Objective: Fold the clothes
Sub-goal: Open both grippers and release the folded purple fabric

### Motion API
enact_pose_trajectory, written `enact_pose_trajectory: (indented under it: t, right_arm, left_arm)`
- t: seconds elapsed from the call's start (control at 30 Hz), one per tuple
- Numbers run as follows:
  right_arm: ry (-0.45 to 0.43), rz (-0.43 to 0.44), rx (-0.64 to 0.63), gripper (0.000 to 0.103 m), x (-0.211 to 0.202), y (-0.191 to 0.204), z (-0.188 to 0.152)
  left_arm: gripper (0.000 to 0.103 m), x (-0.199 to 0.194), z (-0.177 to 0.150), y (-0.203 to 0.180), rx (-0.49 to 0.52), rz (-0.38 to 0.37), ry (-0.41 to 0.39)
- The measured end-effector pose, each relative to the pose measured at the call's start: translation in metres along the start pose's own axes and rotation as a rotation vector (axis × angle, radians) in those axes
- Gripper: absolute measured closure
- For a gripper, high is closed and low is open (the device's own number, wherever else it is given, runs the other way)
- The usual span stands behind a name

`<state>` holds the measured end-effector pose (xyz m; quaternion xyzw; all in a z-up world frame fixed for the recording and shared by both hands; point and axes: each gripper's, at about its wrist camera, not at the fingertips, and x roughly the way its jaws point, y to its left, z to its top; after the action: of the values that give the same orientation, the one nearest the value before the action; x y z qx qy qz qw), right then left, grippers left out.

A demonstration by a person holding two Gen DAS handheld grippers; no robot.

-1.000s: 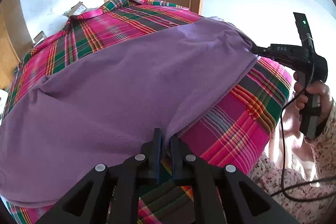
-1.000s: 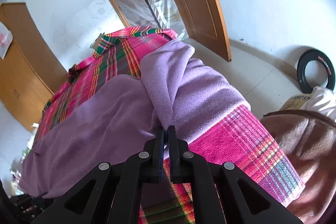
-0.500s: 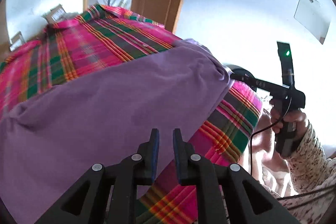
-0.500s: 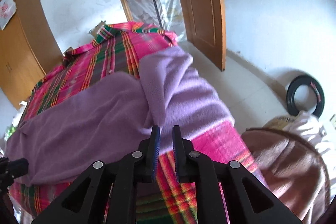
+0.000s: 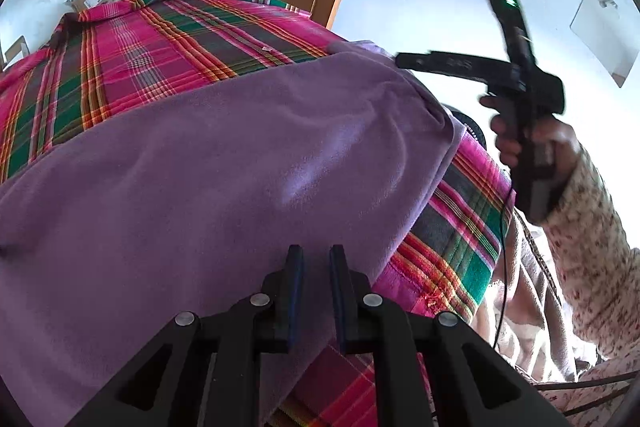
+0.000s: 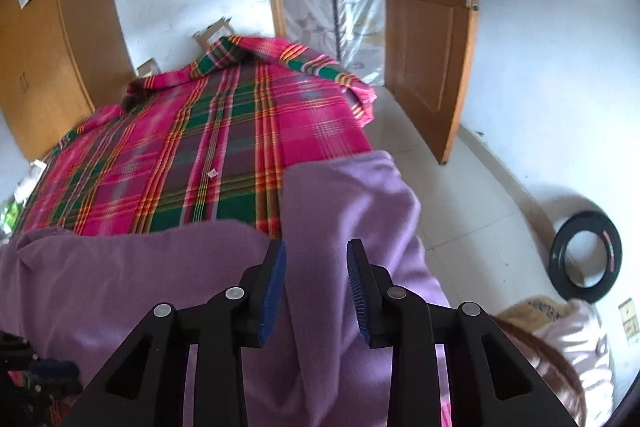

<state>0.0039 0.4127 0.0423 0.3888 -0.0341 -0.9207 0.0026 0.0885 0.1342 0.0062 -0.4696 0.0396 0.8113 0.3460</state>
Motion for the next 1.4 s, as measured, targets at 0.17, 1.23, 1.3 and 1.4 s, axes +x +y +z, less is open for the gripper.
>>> enact_pose_trajectory:
  t: [0.17, 1.23, 1.3, 1.4]
  right_arm:
    - [0.044, -0.012, -0.044, 0.069, 0.021, 0.009, 0.011]
    - [0.163, -0.106, -0.162, 0.095, 0.065, 0.026, 0.025]
    - [0.150, -0.104, -0.135, 0.095, 0.062, 0.019, 0.025]
    - [0.112, -0.103, -0.082, 0.096, 0.051, 0.006, 0.027]
  left_arm:
    - [0.087, 0.001, 0.003, 0.000, -0.004, -0.006, 0.001]
    - [0.082, -0.003, 0.003, -0.002, 0.011, 0.010, -0.013]
    - [0.082, -0.003, 0.003, -0.003, 0.011, 0.013, -0.015]
    - [0.082, -0.003, 0.003, -0.004, 0.010, 0.018, -0.015]
